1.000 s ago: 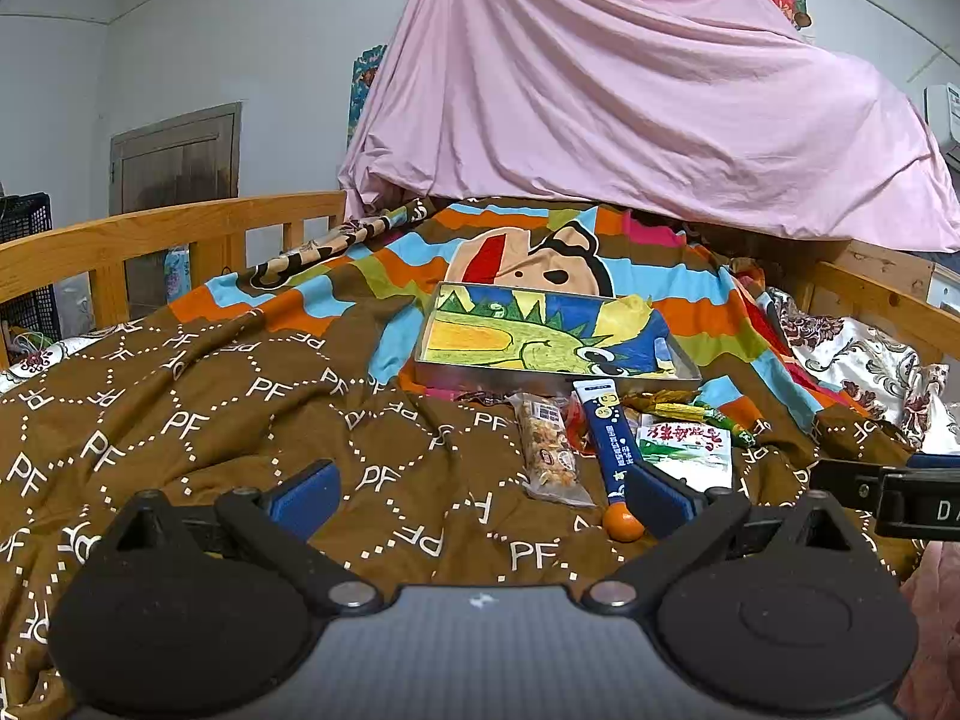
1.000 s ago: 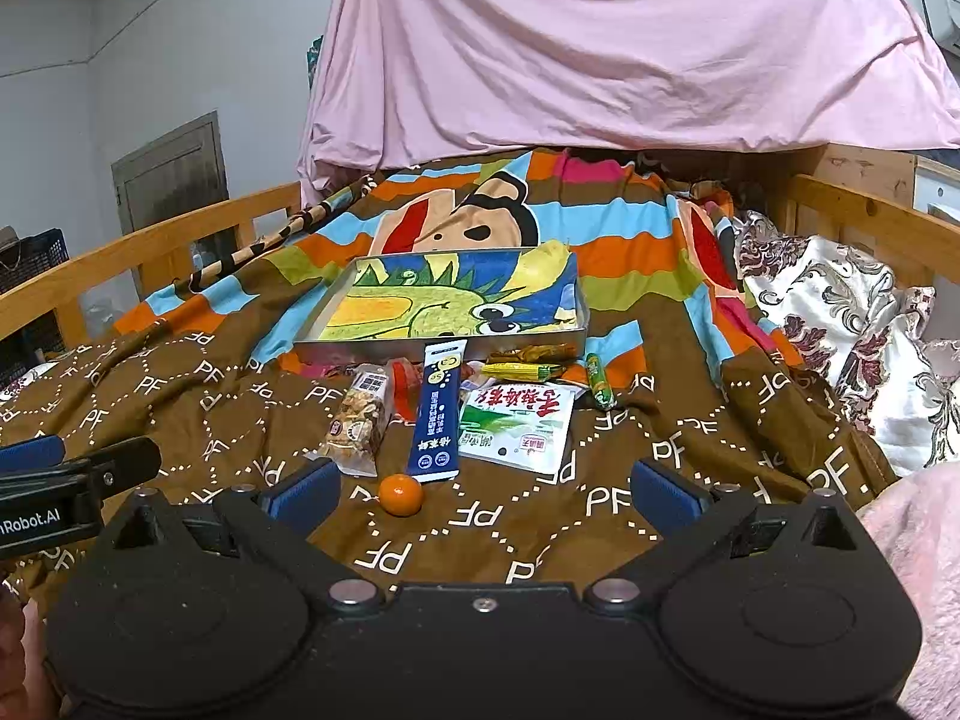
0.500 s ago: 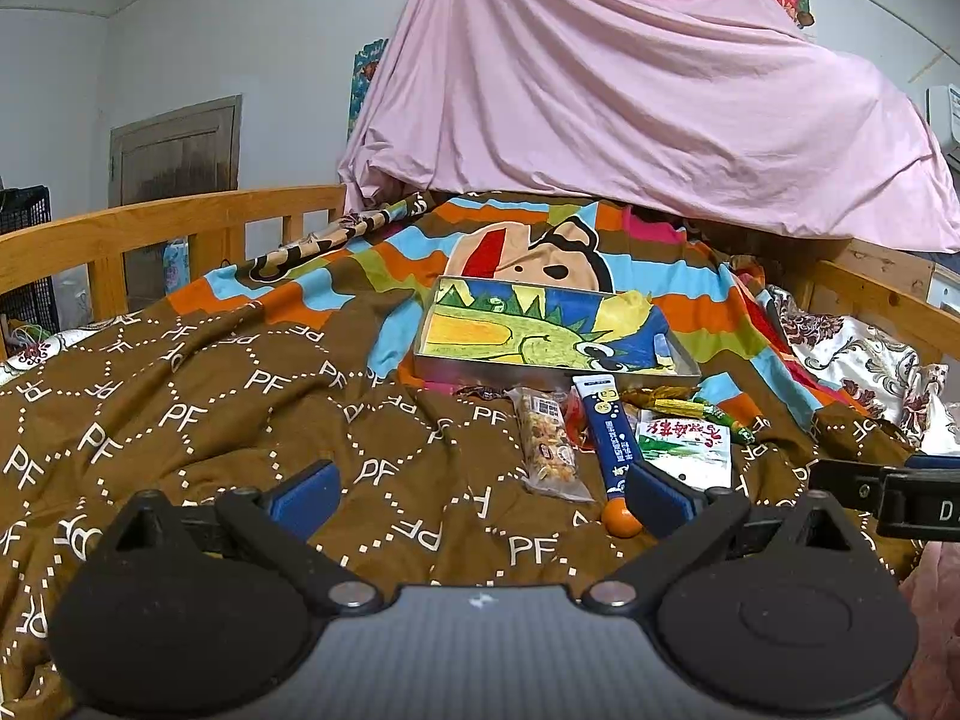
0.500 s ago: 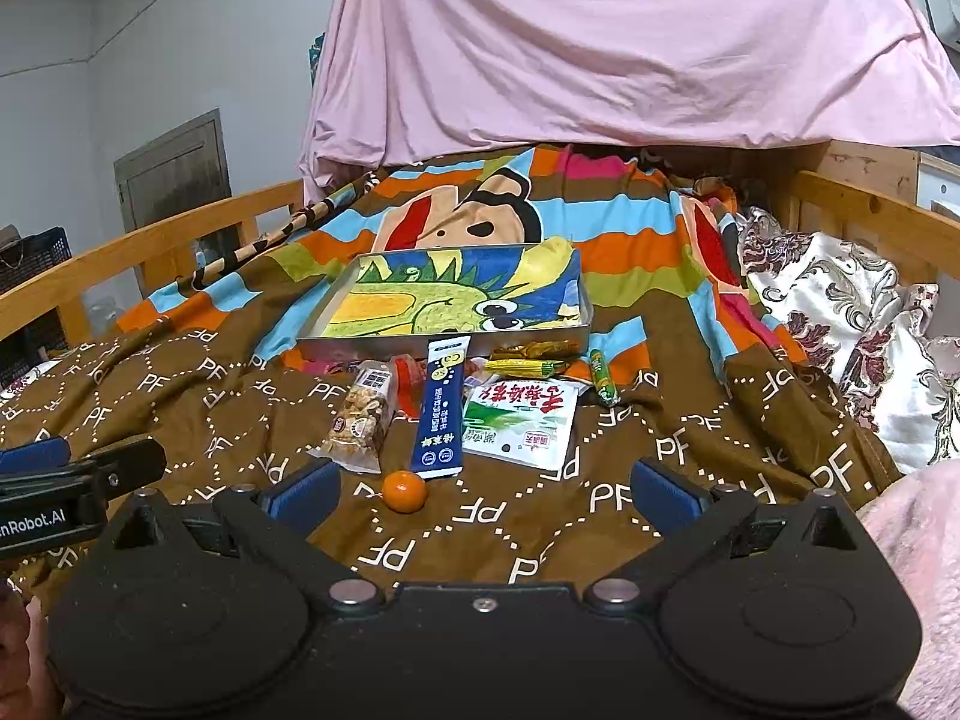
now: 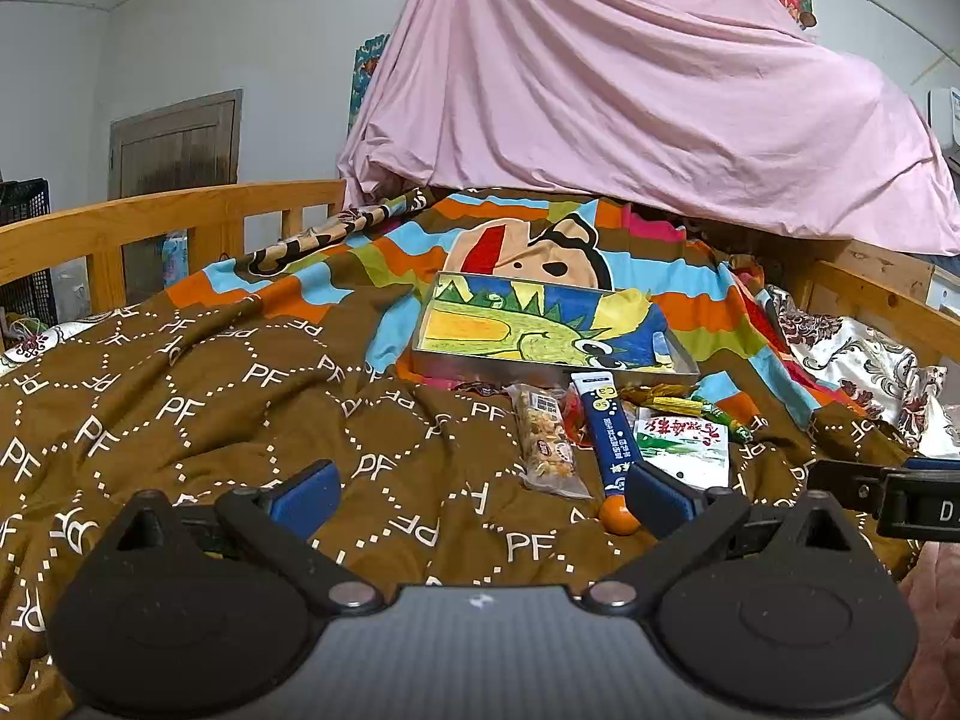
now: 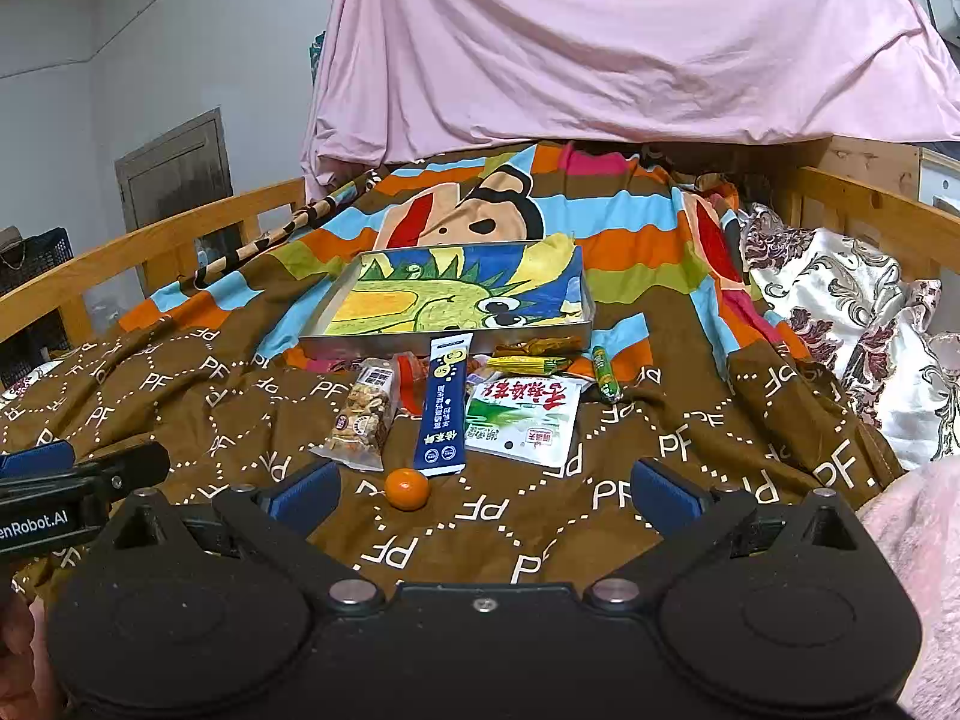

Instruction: Organize snacks

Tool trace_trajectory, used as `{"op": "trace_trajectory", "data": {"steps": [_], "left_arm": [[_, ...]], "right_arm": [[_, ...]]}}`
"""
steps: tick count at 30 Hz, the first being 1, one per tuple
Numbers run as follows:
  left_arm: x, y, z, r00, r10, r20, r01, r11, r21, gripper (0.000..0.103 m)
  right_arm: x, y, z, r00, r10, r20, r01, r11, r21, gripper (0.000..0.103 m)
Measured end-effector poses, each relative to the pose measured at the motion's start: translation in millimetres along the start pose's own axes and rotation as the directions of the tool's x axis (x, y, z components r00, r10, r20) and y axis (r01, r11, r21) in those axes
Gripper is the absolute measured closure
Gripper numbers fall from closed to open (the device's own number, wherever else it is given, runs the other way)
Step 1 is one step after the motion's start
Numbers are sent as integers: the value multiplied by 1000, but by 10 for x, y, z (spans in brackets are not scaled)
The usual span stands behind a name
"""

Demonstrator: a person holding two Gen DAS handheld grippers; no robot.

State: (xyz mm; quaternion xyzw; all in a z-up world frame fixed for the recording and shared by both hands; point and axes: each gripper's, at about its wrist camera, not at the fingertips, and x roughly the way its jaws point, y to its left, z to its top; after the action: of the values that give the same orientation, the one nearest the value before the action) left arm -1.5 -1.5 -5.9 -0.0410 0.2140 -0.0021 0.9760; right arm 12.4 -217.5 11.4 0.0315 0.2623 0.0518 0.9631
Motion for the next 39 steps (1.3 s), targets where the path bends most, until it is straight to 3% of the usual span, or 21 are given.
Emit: {"op": "trace_trajectory", "data": {"steps": [29, 39], "left_arm": [[65, 47, -32, 999, -18, -50, 16, 999, -29, 0], [161, 2, -43, 996, -40, -84, 40, 999, -4, 0]], "right_arm": [[12, 101, -36, 1000, 8, -6, -8, 1000, 1, 0], [22, -16, 114, 999, 46, 26, -47, 998, 39, 0]]}}
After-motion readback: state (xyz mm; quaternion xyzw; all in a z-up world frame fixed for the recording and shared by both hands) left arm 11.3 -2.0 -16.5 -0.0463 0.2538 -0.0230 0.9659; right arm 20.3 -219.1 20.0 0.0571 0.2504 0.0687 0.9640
